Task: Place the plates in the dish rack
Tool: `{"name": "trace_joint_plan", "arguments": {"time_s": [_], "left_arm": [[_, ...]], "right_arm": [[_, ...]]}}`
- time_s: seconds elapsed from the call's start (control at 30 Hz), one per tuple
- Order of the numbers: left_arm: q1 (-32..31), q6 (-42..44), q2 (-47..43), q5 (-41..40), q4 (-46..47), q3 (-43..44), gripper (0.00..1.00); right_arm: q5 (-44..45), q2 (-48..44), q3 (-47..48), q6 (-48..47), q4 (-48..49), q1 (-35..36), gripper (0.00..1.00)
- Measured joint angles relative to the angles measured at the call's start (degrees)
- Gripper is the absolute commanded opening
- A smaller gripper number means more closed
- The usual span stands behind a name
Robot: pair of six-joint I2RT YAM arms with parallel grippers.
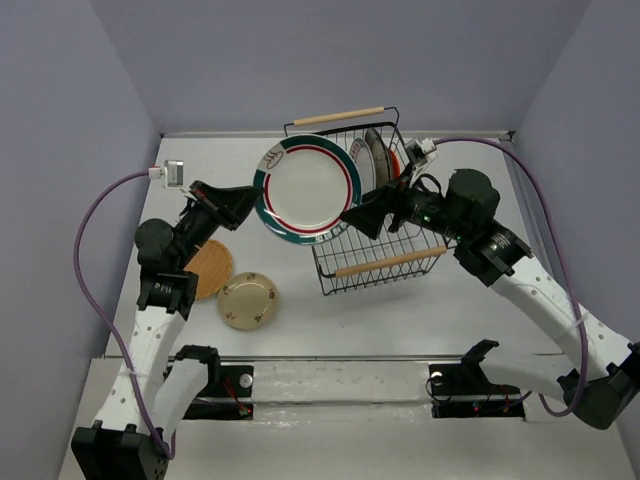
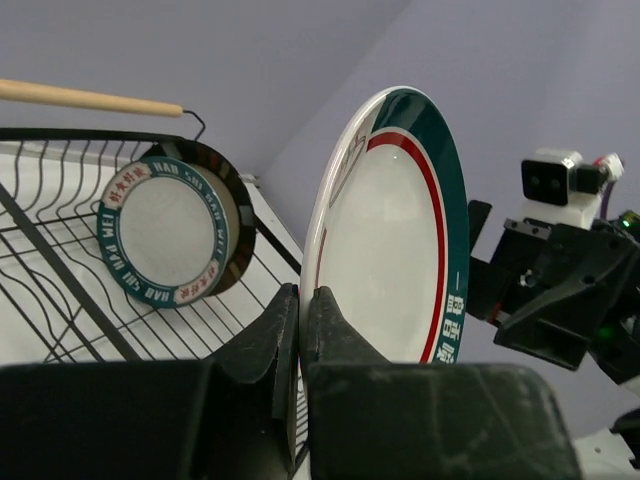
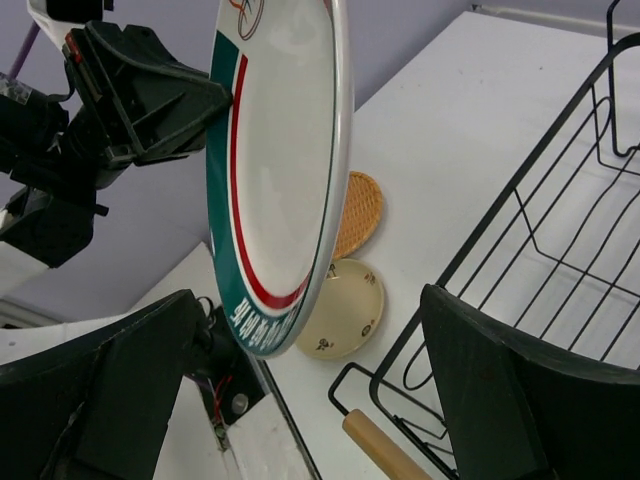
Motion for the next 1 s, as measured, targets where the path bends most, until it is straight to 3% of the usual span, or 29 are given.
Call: {"name": "trace_joint_plan", "arguments": {"time_s": [0.1,0.13,0.17,0.27,0.3,0.37,0.4,0.5,0.77,1.0], "left_arm": [[-0.7,0.0,-0.6,2.6,0.5,-0.6,0.06],[-1.0,0.1,-0.9,3.5,0.6,-1.2,0.06],[-1.2,0.2,-1.4,4.3,0.6,-1.9,0.06],[-1.5,0.5,-2.5,5.8,0.5,-3.4,0.12],[-1.5,0.6,-2.9,6.2,0.4,-3.8,0.29],[-1.5,1.1,-3.4,7.7,0.9,-4.1,0.53],[-1.6,1.9,-3.8,8.2,1.1,-4.1,0.76],[-1.7,6.1,-4.8,8.3,-3.0,-3.5,0.98],[-1.7,23.6,-11.2,-5.4,-27.2,-0.5,0.99],[-1.7,29.5,-17.7,-16.0,-33.0,-2.2,0.99]], "right_arm": [[-1.5,0.8,0.0,0.5,0.8,0.0,0.92],[-1.9,1.1,0.0,0.9,1.4,0.0,0.78],[-2.2,1.3,0.0,1.2,2.2,0.0,0.44],[-2.7,1.7,-0.5,2.8,5.1,0.0,0.07],[-2.4,1.7,-0.6,3.8,5.9,0.0,0.07],[0.1,2.3,-0.7,3.8,6.1,-0.4,0.07],[0.5,2.9,-0.9,4.3,6.1,-0.8,0.07],[2.9,4.3,-1.0,4.3,5.3,-0.6,0.07],[20.8,9.6,7.9,-3.7,-2.1,-0.3,0.07],[43.2,23.8,21.0,-14.1,-4.8,-0.3,0.07]]}}
